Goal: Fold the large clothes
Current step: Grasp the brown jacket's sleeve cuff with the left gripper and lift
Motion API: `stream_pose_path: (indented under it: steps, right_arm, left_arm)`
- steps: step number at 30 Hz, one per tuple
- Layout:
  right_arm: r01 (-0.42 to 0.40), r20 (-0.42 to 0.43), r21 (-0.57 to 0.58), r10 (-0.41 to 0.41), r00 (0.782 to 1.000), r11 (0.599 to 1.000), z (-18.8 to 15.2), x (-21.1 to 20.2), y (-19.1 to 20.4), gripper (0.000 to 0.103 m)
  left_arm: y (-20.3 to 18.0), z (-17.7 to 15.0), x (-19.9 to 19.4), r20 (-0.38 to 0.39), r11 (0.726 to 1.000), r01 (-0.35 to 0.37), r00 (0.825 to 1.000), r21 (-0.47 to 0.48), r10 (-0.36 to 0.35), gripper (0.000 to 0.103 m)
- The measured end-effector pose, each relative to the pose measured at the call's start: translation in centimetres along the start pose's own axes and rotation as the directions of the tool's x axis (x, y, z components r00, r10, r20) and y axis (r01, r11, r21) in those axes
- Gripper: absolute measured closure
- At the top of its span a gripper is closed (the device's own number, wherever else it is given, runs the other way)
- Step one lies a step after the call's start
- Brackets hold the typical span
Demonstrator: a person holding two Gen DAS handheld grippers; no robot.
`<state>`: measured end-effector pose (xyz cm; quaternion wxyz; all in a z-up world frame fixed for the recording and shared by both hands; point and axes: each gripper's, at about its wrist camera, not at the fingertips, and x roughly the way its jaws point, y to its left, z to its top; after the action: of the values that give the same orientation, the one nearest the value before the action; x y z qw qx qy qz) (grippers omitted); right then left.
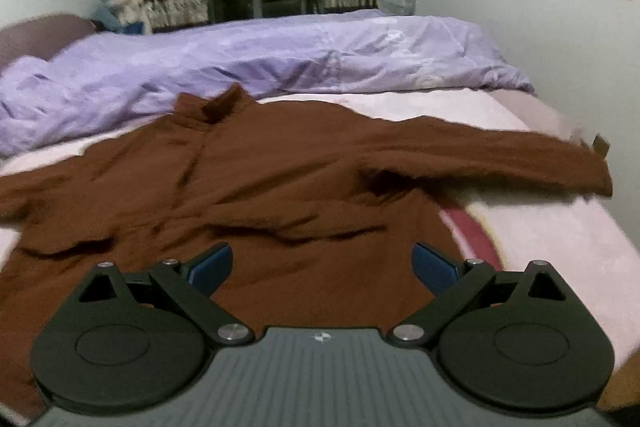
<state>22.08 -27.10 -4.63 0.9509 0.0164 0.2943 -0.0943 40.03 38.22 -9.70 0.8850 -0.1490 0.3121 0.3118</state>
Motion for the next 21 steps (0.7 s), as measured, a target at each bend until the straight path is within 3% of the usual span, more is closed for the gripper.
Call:
stream_pose_path:
  steps: [3, 6, 7, 8, 9, 10, 11, 12, 13, 16, 21]
  right_arm:
    - [0.072, -0.04, -0.009, -0.072, 0.997, 0.997, 0.7, 3.1, -0.6, 0.0]
    - [0.112, -0.073, 0.045, -0.109, 0.991, 0.993, 1.2, 5.1, -2.0, 0.0]
    - [0.111, -0.078, 0.063, -0.106, 0.991, 0.992, 1.5, 5.6, -2.5, 0.0]
    - [0.111, -0.083, 0.076, -0.105, 0.991, 0.991, 1.7, 6.0, -2.9, 0.0]
    - [0.117, -0.083, 0.085, -0.11, 0.99, 0.989, 1.7, 6.1, -3.2, 0.0]
    - [0.126, -0.083, 0.088, -0.119, 0.989, 0.988, 1.7, 6.3, -3.3, 0.0]
    - [0.133, -0.083, 0.086, -0.126, 0.989, 0.987, 1.7, 6.5, -3.4, 0.0]
    - [0.138, -0.087, 0.081, -0.131, 0.988, 0.987, 1.7, 6.8, -3.5, 0.0]
    - [0.143, -0.098, 0.074, -0.135, 0.986, 0.987, 1.6, 7.1, -3.6, 0.0]
    - [0.125, -0.114, 0.04, -0.119, 0.986, 0.991, 1.7, 7.5, -4.2, 0.0]
    - [0.179, -0.09, -0.075, -0.185, 0.979, 0.981, 3.1, 8.2, -6.0, 0.0]
  left_arm:
    - [0.7, 3.4, 7.0, -0.108, 0.995, -0.005, 0.994, -0.102, -0.006, 0.0]
    - [1.1, 5.0, 12.0, -0.186, 0.985, -0.074, 0.982, -0.154, 0.044, 0.0]
    - [1.0, 5.2, 12.9, -0.192, 0.983, -0.096, 0.979, -0.158, 0.065, 0.0]
    - [0.4, 5.5, 13.1, -0.144, 0.985, -0.106, 0.986, -0.136, 0.086, 0.0]
    - [-0.2, 5.7, 13.4, -0.122, 0.991, -0.082, 0.99, -0.109, 0.068, 0.006]
    - [-0.8, 5.8, 14.0, -0.123, 0.994, -0.052, 0.992, -0.092, 0.04, 0.018]
    - [-1.5, 5.8, 13.7, -0.092, 0.996, -0.039, 0.995, -0.079, 0.032, 0.041]
    - [-2.0, 5.9, 13.5, -0.076, 0.997, 0.023, 0.997, -0.072, -0.028, 0.083]
    - [-2.3, 6.1, 13.3, -0.075, 0.994, 0.067, 0.995, -0.081, -0.073, 0.088]
    - [-4.6, 6.2, 11.8, -0.066, 0.999, 0.034, 0.997, -0.028, -0.036, 0.092]
    - [-9.3, 5.5, 3.6, 0.012, 0.98, 0.182, 0.983, 0.075, -0.184, 0.094]
